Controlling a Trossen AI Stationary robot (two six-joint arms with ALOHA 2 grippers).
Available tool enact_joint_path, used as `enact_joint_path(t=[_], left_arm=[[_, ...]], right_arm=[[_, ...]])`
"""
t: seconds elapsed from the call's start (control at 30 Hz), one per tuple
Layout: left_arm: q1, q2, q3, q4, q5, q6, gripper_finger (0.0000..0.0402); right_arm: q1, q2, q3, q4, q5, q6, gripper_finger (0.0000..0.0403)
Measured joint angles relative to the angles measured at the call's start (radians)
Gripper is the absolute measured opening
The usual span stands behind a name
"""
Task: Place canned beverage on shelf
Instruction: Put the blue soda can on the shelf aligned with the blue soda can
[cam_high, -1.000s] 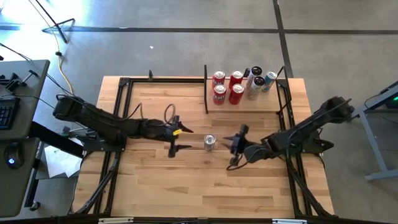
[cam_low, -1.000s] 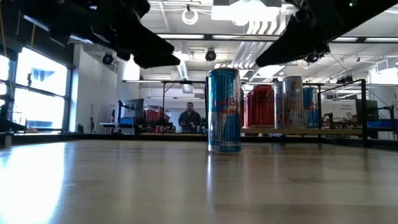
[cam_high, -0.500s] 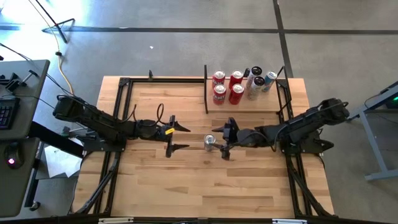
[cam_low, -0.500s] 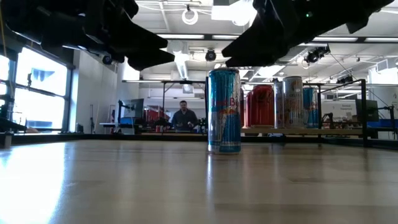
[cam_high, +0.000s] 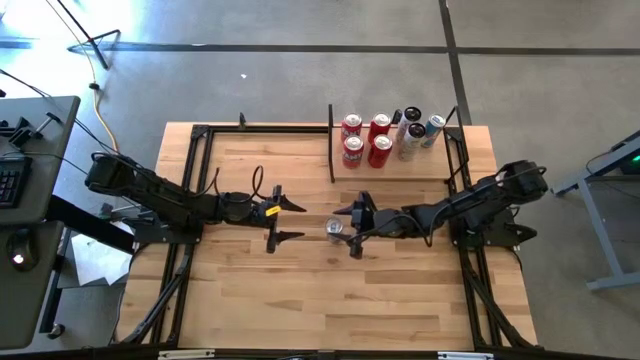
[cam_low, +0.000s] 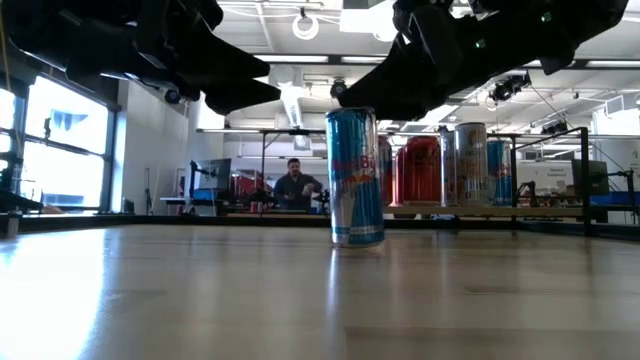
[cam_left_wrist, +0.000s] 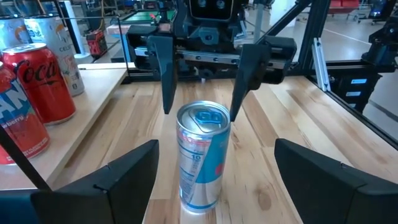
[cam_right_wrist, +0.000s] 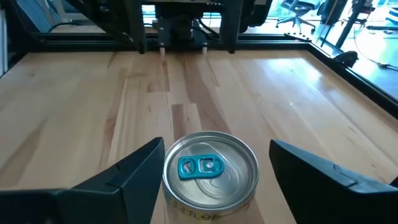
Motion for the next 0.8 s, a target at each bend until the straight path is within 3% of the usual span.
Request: enact_joint_path(t=[0.4, 0.57, 0.8], left_arm=[[0.0, 0.0, 0.0, 0.0, 0.0, -0.01, 0.031], [0.0, 0.0, 0.0, -0.001, 0.0, -0.01, 0.031], [0.0, 0.0, 0.0, -0.001, 0.0, -0.013, 0.031]], right_arm=[[-0.007, -0.088, -0.005, -0.034, 0.003, -0.078, 0.0278], [-0.006, -0.156, -0.004, -0.134, -0.04, -0.012, 0.0278], [-0.006, -0.121, -0.004, -0.155, -0.091, 0.044, 0.0278]])
